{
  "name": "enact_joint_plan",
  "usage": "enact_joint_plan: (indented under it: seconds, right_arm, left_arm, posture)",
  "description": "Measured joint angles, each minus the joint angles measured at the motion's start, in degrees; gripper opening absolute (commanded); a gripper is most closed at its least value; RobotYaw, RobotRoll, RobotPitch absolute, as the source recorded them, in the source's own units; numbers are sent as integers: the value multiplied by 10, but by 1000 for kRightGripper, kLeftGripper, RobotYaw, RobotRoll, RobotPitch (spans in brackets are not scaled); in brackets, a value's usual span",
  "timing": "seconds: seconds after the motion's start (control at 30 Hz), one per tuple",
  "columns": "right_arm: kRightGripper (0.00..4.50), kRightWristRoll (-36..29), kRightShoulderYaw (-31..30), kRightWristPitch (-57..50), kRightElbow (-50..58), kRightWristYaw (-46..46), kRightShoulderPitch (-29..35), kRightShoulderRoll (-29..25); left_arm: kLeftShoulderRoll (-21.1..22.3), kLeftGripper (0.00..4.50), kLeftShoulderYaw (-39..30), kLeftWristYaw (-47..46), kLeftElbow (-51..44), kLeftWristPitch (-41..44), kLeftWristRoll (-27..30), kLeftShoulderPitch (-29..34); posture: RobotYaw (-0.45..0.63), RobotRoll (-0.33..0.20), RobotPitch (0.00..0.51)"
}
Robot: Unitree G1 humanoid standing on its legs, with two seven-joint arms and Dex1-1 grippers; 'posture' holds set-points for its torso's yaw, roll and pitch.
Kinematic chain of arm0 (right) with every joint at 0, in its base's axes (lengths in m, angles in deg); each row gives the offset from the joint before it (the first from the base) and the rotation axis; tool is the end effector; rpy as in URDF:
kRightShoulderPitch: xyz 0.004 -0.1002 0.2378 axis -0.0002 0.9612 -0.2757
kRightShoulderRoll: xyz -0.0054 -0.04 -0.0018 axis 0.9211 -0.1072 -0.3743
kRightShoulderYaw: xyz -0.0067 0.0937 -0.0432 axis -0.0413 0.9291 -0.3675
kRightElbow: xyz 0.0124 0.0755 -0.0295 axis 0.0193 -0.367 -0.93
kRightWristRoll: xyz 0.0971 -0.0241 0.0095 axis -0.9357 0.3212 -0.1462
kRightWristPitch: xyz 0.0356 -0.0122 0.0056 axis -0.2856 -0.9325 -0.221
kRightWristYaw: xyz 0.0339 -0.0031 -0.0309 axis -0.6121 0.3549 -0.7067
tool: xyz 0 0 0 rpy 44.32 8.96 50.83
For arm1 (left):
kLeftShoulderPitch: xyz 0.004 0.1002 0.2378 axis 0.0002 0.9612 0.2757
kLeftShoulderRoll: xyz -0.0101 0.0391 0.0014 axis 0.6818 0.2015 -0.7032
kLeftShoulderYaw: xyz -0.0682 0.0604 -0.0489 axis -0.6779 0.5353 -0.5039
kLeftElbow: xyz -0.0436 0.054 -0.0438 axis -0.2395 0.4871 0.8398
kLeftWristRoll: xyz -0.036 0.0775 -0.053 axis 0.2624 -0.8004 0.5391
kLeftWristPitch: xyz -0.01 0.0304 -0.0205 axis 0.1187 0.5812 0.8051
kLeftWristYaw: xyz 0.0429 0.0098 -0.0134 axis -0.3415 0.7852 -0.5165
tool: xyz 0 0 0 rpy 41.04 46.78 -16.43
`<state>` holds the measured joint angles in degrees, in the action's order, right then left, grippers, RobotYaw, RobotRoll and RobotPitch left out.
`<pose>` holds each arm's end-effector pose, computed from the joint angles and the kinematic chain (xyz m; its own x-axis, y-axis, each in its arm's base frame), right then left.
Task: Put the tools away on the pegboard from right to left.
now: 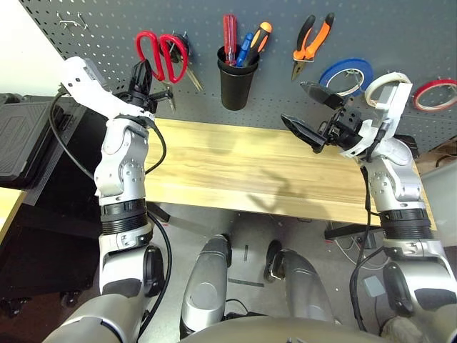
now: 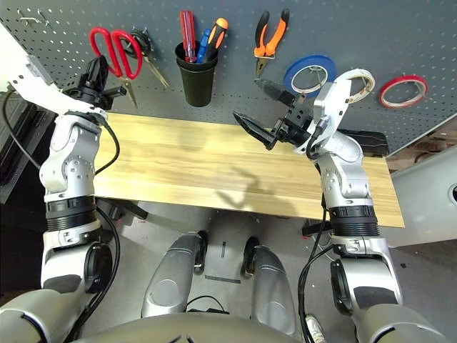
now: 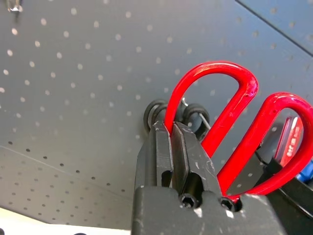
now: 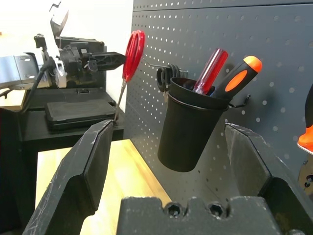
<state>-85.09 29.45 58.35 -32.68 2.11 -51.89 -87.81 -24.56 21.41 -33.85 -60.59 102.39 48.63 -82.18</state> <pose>0.2863 -0.2088 0.1563 0.4439 0.8101 0.3829 -0.7775 0.5607 -0.2848 0.2869 0.2143 0.1917 0.9279 0.0113 0.3726 0.1098 0.9469 -0.3022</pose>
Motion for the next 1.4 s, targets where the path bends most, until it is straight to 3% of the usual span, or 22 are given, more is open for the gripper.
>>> enact_joint_plan:
  seconds: [0.3, 0.93, 1.1, 1.33, 1.4]
  right_arm:
    - [4500, 4, -3, 1, -8, 0, -7, 1]
    - [4500, 26, -4, 11, -7, 18, -5, 4]
    - [4500, 31, -4, 21, -7, 28, -5, 14]
    - [4500, 23, -6, 19, 8, 27, 11, 21]
    - [4500, 21, -5, 17, 9, 27, 13, 22]
  left_arm:
    - [13, 26, -8, -15, 60, 2, -16, -21]
    - [26, 26, 4, 22, 390, -117, -79, -183]
    - [33, 1699, 23, 47, 404, -127, -96, -173]
    - [34, 4450, 40, 56, 302, -109, -104, -69]
    - [34, 4483, 43, 57, 253, -96, -104, -39]
  posture:
    - [242, 0, 181]
    - [209, 0, 170]
    - [197, 0, 172]
    - [204, 0, 177]
    - [207, 0, 178]
